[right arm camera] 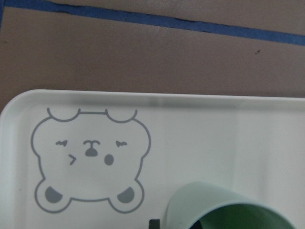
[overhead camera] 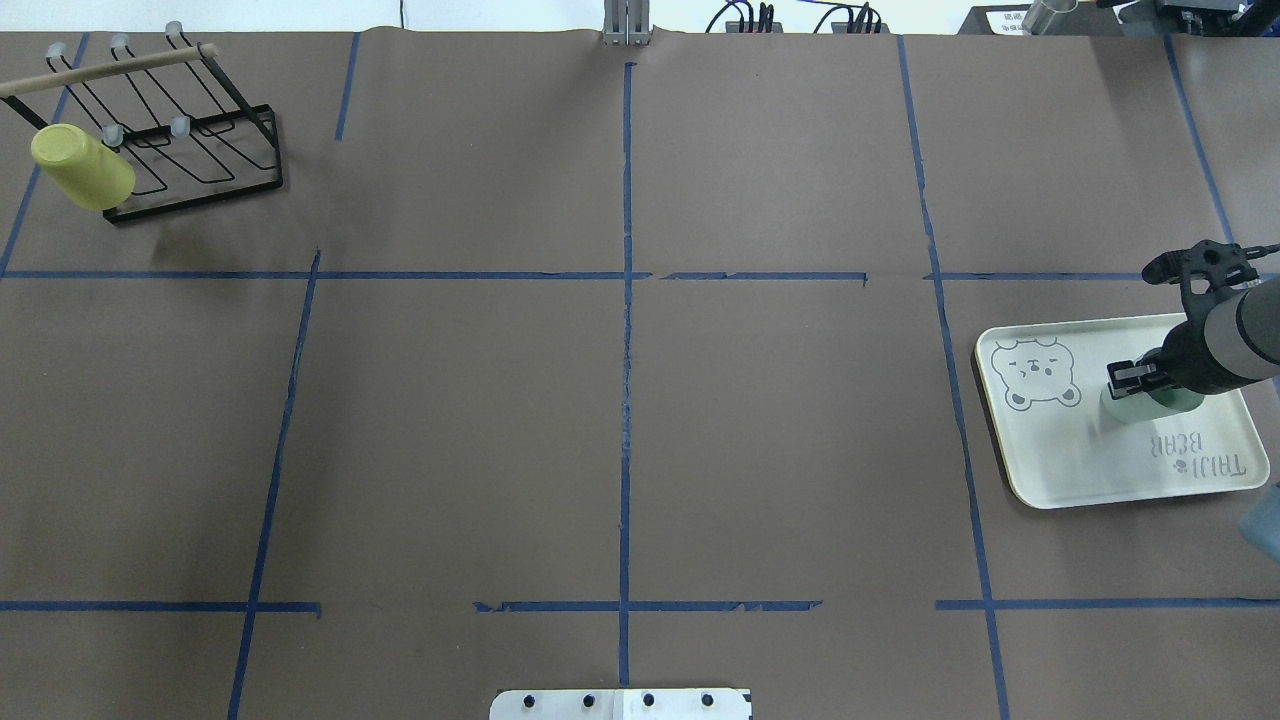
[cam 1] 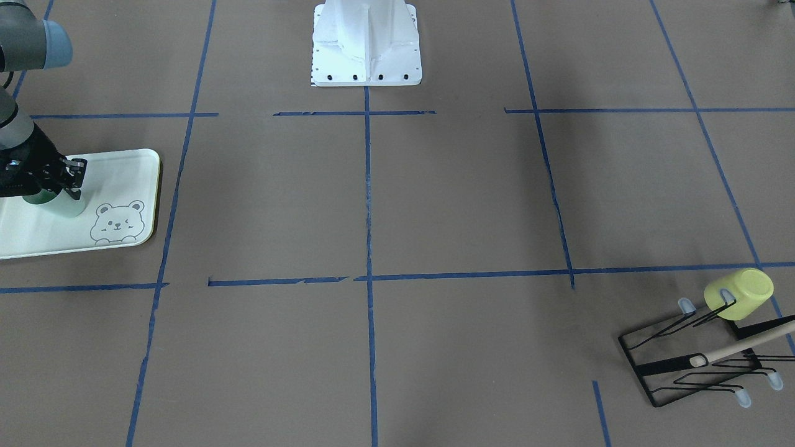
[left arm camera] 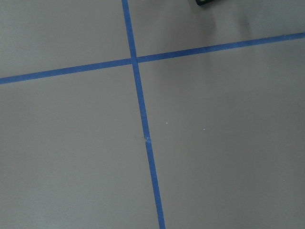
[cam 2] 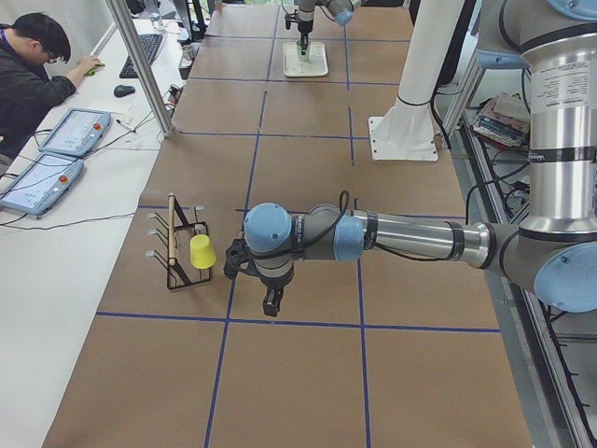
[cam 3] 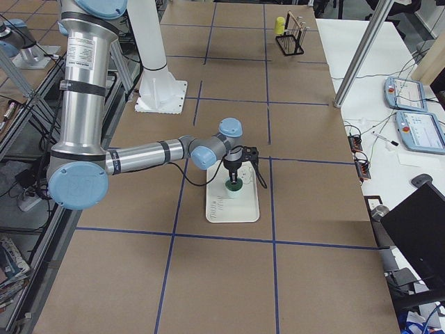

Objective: Left arm grabs green cup and hands to right arm on tray

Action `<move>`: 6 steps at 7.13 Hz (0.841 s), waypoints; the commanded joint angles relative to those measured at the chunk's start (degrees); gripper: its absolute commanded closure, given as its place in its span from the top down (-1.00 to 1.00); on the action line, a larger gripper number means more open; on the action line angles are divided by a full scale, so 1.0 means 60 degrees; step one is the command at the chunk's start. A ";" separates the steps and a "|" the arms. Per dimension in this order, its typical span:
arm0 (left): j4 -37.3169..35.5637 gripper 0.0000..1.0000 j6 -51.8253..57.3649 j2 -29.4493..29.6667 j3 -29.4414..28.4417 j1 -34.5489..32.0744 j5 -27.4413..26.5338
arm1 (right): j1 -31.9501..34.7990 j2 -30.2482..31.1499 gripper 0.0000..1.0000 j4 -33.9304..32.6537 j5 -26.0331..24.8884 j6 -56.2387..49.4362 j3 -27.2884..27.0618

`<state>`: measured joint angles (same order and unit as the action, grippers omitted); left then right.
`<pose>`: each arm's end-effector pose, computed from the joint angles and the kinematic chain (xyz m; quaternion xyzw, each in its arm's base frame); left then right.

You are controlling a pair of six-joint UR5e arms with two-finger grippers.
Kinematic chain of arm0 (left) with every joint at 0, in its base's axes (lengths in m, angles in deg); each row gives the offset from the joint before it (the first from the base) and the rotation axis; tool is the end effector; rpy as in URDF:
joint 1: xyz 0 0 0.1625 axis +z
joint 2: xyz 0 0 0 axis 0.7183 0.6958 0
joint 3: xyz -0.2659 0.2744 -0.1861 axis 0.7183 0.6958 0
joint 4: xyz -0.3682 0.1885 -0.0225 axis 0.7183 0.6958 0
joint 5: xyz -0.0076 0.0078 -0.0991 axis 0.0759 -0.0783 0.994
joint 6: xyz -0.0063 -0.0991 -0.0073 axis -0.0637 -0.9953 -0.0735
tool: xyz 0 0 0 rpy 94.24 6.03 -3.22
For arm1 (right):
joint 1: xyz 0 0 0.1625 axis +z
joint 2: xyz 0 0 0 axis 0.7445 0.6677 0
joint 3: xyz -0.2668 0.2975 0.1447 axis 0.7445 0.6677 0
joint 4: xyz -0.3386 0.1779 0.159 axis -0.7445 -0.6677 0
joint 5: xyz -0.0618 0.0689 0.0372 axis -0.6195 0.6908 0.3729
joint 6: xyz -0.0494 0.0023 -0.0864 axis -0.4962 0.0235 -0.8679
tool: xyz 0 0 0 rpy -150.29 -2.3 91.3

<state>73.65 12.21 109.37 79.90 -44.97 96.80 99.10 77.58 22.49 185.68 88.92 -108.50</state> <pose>-0.0648 -0.4390 0.6102 0.0359 0.4149 0.0756 0.9060 -0.2239 -0.4177 0.5599 0.0556 -0.3392 -0.0298 0.9386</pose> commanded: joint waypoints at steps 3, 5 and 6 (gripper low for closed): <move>0.0006 1.00 0.0003 0.0016 -0.0003 0.0000 0.0000 | 0.1280 0.0056 1.00 -0.1541 0.0724 -0.0938 -0.1330; 0.0035 1.00 0.0003 0.0045 0.0012 0.0000 0.0000 | 0.3050 0.0230 1.00 -0.3374 0.1575 -0.4198 -0.1714; 0.0152 1.00 0.0003 0.0031 0.0012 0.0000 -0.0015 | 0.3683 0.0855 1.00 -0.3483 0.1607 -0.5706 -0.1686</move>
<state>73.98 12.23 109.57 79.96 -44.97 96.78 115.71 79.54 4.56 194.16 65.85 -118.24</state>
